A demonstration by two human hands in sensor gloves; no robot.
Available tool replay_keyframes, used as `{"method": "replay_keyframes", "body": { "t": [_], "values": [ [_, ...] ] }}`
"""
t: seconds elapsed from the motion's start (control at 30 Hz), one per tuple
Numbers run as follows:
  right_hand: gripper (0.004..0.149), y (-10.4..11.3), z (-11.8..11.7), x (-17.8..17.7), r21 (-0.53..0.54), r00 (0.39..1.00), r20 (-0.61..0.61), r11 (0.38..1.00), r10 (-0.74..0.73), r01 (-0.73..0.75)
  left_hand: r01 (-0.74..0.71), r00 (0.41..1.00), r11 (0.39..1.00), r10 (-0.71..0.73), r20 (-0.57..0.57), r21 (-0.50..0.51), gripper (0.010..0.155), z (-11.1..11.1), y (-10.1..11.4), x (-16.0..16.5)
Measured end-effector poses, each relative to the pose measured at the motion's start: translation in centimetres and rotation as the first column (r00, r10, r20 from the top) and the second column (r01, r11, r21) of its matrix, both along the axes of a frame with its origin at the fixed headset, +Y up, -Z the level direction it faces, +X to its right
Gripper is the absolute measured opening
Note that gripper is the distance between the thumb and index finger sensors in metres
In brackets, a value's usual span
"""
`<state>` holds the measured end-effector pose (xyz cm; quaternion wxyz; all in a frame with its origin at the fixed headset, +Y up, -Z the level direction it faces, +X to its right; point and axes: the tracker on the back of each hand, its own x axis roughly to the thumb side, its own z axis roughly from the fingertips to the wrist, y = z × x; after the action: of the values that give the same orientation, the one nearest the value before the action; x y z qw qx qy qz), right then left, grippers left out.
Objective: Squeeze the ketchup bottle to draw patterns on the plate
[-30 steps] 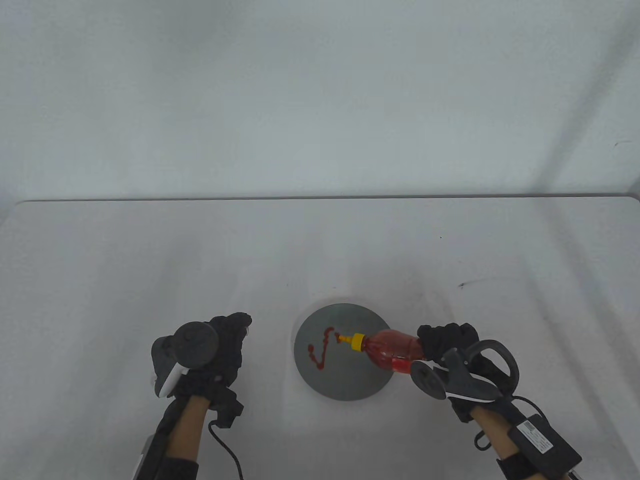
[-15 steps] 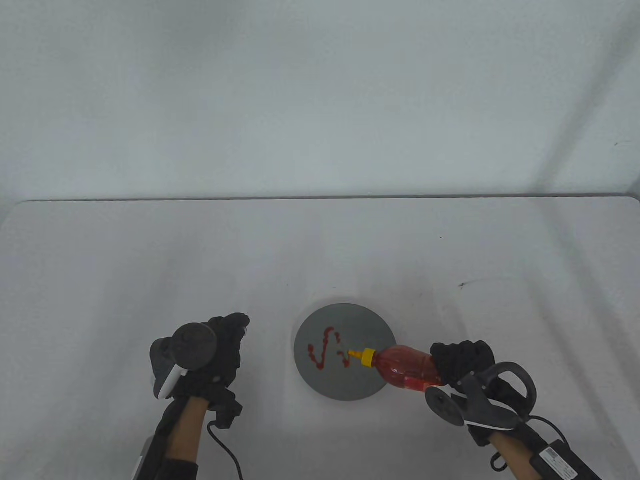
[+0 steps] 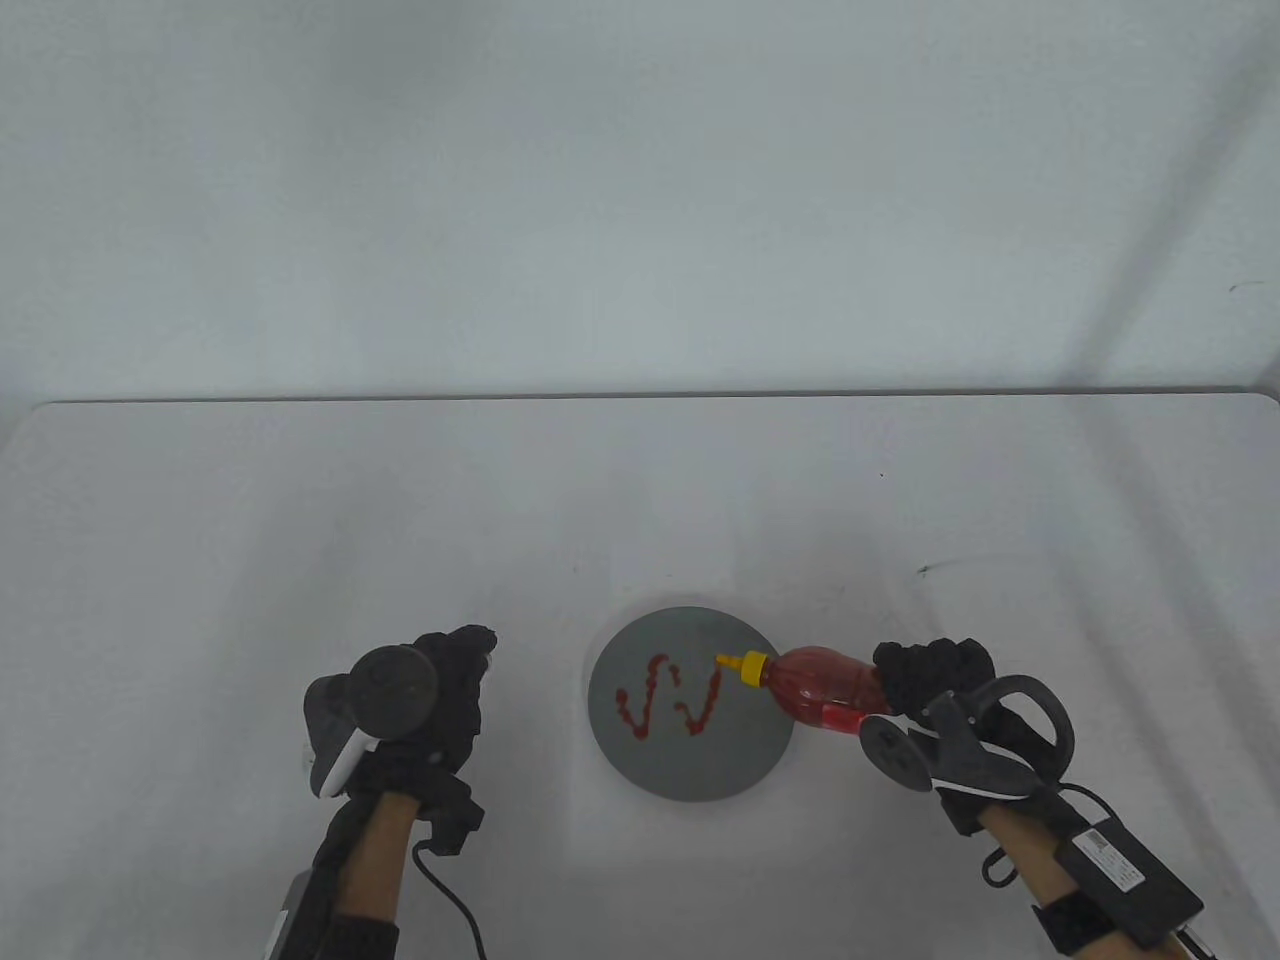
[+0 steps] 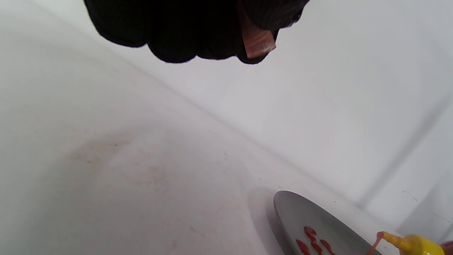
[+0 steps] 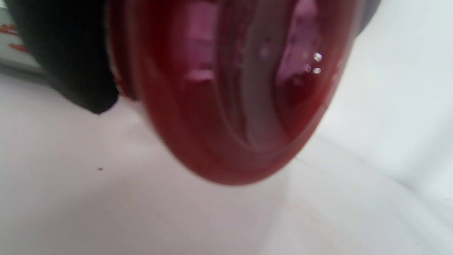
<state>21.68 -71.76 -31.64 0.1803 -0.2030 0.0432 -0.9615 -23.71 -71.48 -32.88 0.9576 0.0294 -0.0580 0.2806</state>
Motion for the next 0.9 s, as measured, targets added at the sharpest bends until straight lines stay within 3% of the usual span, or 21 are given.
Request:
{"method": "replay_keyframes", "body": {
  "t": [0.23, 0.7, 0.83, 0.87, 0.9],
  "values": [
    [0.092, -0.2, 0.9, 0.8, 0.012, 1.0, -0.015, 1.0, -0.003, 0.004, -0.005, 1.0, 1.0, 0.005, -0.015, 0.0, 0.047, -0.1, -0.1, -0.3],
    [0.09, 0.2, 5.3, 2.4, -0.008, 1.0, 0.005, 1.0, -0.011, 0.011, -0.008, 1.0, 1.0, 0.009, -0.024, 0.013, 0.047, 0.1, -0.1, -0.2],
    [0.09, 0.2, 5.3, 2.7, 0.02, 1.0, -0.001, 1.0, -0.003, 0.003, -0.011, 1.0, 1.0, 0.011, -0.024, 0.017, 0.047, 0.2, -0.1, 0.0],
    [0.09, 0.0, 5.3, 2.9, -0.018, 0.999, 0.031, 1.0, -0.011, 0.011, -0.007, 1.0, 1.0, 0.008, -0.023, 0.017, 0.047, 0.3, -0.1, 0.1],
    [0.09, -0.1, 5.2, 3.0, 0.021, 1.0, 0.007, 1.0, -0.012, 0.012, -0.005, 1.0, 1.0, 0.006, -0.023, 0.018, 0.047, 0.4, -0.1, 0.1]
  ]
}}
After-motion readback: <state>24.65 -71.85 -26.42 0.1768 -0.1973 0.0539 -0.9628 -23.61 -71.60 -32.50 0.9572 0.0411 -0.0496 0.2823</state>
